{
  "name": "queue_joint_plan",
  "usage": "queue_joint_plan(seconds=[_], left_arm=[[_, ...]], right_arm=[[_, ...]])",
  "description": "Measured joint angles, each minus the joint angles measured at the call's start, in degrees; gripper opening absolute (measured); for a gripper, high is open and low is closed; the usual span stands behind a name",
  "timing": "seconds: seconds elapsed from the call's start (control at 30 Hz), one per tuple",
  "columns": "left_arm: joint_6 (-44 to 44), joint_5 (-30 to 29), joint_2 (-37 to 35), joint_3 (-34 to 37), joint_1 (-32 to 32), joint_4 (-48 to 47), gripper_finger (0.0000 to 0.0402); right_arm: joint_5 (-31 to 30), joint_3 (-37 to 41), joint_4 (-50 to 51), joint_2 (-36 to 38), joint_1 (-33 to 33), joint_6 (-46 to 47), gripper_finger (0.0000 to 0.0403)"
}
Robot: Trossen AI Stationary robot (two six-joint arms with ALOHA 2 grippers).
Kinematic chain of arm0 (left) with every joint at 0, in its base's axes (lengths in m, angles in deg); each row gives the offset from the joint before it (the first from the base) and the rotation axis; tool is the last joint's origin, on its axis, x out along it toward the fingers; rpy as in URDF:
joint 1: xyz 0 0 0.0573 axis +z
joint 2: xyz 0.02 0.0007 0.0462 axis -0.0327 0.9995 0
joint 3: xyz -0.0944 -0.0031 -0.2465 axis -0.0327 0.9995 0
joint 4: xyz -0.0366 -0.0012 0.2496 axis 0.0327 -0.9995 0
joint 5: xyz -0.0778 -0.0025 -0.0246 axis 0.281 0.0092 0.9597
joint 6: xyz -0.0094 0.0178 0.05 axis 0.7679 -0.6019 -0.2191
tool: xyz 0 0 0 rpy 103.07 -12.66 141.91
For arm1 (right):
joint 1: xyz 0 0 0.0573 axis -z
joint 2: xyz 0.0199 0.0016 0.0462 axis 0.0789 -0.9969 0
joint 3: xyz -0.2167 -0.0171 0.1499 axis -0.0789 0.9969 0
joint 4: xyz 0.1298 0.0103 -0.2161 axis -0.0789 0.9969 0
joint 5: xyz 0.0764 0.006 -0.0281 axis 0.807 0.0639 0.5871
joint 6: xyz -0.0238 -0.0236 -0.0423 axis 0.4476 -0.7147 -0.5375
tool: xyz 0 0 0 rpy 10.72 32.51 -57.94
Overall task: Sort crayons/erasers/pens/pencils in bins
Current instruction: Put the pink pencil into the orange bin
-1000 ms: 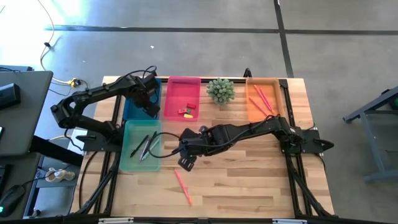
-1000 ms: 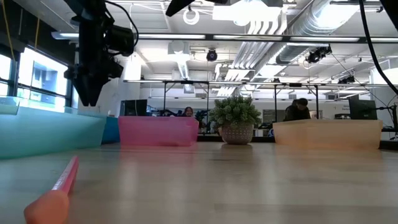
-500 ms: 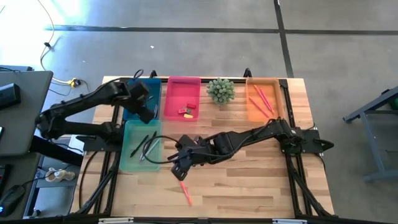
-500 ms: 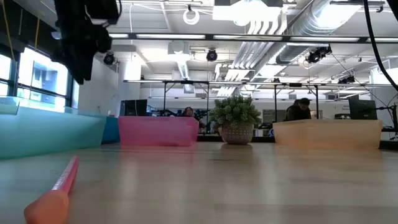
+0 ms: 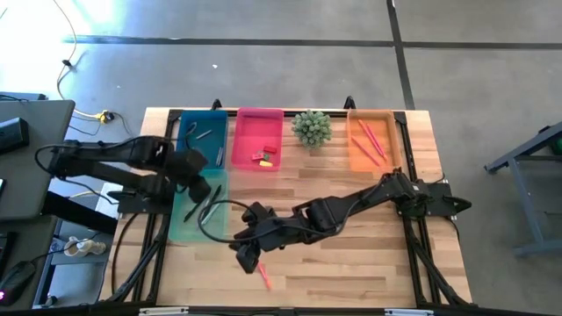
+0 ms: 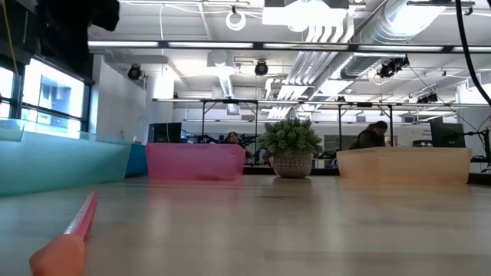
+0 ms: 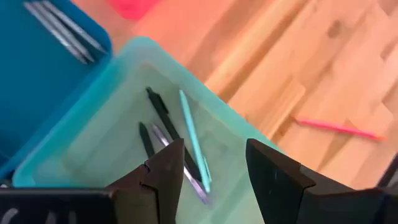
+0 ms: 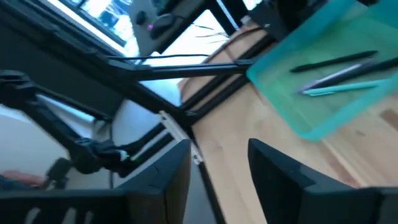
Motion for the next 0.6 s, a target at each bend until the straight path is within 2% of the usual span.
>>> queue_joint_plan(seconds=[0.1, 0.2, 0.33, 0.43, 0.6], left_arm=[[2.0, -0.8, 0.2, 0.0, -4.2, 0.0, 0.0159], [3.0, -2.5, 0.3, 0.0, -7.1, 0.0, 0.0159], [4.5, -4.6, 0.3, 0.0, -9.1, 0.0, 0.0159], [4.9, -5.0, 0.3, 0.0, -9.7, 0.0, 0.0159], [4.9, -5.5, 0.3, 0.0, -9.6, 0.0, 0.0159]], right_arm=[[0.9, 0.0, -0.6, 0.0, -0.7, 1.0, 0.0141], [1.2, 0.0, 3.1, 0.0, -1.5, 4.4, 0.0138], [1.6, 0.0, 10.8, -0.7, -2.5, 10.4, 0.0138], [4.4, 0.0, 13.7, -1.4, -3.2, 14.4, 0.0138], [7.4, 0.0, 8.8, -1.9, -4.8, 18.0, 0.0138]])
